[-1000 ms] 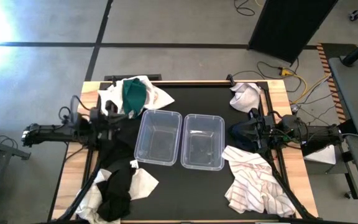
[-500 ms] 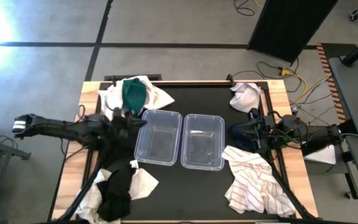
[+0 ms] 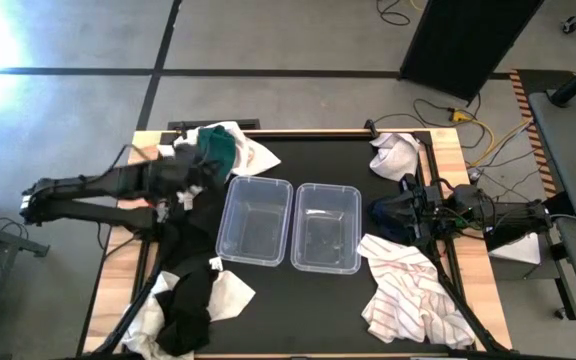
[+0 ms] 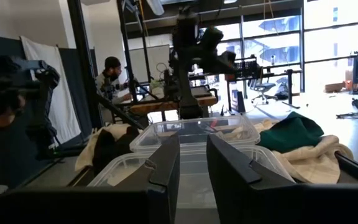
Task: Sort towels by color in basket
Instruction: Put the green towel into the left transparent bin
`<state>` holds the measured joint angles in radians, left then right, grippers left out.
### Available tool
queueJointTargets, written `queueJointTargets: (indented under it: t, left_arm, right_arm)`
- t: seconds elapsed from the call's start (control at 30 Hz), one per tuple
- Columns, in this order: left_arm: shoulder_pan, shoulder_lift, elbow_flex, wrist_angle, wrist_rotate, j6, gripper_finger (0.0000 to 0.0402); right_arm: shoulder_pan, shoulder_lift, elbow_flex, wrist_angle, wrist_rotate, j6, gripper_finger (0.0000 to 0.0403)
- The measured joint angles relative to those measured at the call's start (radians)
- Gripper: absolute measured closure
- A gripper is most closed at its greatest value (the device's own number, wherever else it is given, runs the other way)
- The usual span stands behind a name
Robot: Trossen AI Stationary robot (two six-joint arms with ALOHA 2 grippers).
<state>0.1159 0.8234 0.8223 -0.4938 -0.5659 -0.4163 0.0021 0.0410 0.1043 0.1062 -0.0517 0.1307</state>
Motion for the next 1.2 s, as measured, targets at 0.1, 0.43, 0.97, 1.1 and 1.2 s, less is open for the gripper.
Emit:
queueJointTargets:
  t: [0.1, 0.43, 0.97, 1.1, 1.2]
  left_arm:
    - [0.118, 0.049, 0.088, -0.138, 0.003, -0.063, 0.0402]
    - [0.528, 0.233, 0.091, -0.151, 0.234, -0.003, 0.0402]
    - [0.844, 0.526, 0.095, -0.08, 0.425, 0.081, 0.0313]
    - [0.86, 0.593, 0.113, -0.083, 0.416, 0.101, 0.0243]
    - [0.873, 0.641, 0.129, -0.084, 0.392, 0.099, 0.0193]
  right_arm:
    - [0.0, 0.0, 0.0, 0.0, 0.0, 0.0, 0.0323]
    - [0.0, 0.0, 0.0, 0.0, 0.0, 0.0, 0.0306]
    - [0.0, 0.0, 0.0, 0.0, 0.0, 0.0, 0.0335]
    - [0.0, 0.0, 0.0, 0.0, 0.0, 0.0, 0.0341]
    - [0.0, 0.0, 0.0, 0.0, 0.0, 0.0, 0.0342]
